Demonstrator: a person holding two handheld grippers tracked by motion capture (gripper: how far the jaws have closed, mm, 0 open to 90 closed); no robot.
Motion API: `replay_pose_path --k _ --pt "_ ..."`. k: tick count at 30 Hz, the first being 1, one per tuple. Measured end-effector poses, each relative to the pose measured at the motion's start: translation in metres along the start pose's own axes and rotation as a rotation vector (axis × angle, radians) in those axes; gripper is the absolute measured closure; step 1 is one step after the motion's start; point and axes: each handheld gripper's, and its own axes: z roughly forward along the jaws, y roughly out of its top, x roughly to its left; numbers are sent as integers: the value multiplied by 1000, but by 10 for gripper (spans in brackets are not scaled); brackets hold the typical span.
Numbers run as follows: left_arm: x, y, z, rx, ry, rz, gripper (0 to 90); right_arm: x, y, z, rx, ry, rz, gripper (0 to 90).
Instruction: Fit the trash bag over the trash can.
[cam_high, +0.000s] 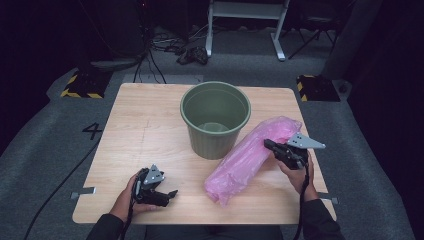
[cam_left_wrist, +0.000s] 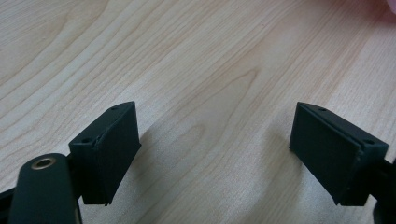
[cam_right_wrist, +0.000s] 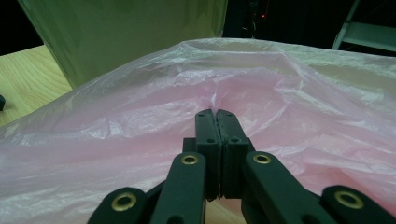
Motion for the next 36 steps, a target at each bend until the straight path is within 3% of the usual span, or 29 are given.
replay_pose_path --k 11,25,36 --pt "-1 0 -1 1 4 -2 156 2 13 -14 -49 6 -6 896" --pt "-1 0 -1 2 7 -6 154 15 47 -36 -122 26 -44 896" --pt "-1 0 0 3 27 -26 141 19 73 -42 -174 35 -60 897"
